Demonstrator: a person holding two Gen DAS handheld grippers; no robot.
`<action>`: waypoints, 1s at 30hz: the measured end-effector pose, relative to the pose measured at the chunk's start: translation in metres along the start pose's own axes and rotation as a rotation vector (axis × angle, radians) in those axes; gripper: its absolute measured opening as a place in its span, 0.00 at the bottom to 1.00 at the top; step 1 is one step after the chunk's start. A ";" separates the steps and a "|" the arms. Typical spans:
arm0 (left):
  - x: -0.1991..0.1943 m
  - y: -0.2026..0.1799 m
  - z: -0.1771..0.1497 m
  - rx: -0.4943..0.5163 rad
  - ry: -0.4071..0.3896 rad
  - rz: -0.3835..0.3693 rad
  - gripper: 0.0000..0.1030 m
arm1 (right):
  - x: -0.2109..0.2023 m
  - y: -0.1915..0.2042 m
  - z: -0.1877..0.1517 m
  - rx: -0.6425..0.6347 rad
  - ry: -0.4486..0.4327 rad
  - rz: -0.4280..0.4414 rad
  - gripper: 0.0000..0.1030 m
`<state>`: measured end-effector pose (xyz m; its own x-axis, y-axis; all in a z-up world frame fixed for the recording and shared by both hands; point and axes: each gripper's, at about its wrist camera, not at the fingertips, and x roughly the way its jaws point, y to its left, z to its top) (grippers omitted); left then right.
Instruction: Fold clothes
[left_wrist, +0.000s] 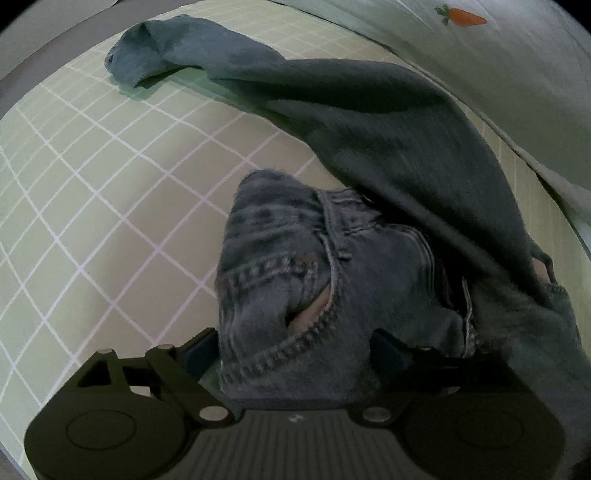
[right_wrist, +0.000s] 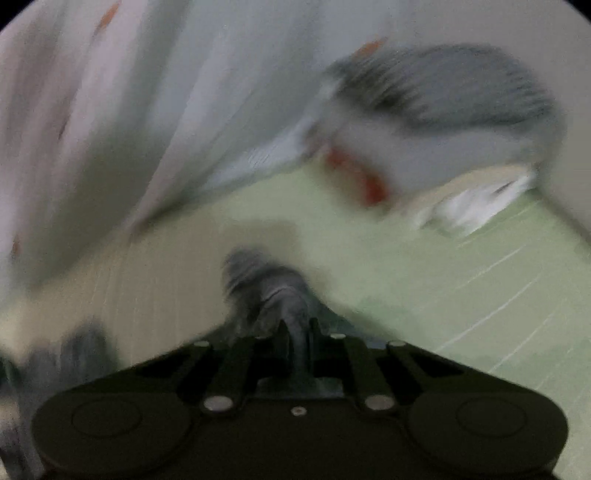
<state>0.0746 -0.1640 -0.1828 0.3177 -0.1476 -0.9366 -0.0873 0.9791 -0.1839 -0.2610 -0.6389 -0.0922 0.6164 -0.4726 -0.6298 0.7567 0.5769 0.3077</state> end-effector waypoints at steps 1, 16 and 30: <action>0.000 -0.001 -0.001 0.005 0.002 0.001 0.90 | -0.008 -0.010 0.010 0.051 -0.051 -0.002 0.09; -0.004 0.002 -0.008 -0.020 -0.049 0.015 0.72 | 0.015 -0.042 -0.025 0.129 0.050 -0.224 0.67; -0.032 0.056 0.001 -0.171 -0.211 0.067 0.16 | 0.021 -0.008 -0.058 0.045 0.179 -0.058 0.11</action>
<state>0.0604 -0.1041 -0.1627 0.4940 -0.0333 -0.8688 -0.2674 0.9450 -0.1882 -0.2670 -0.6151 -0.1491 0.5259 -0.3761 -0.7629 0.8012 0.5200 0.2960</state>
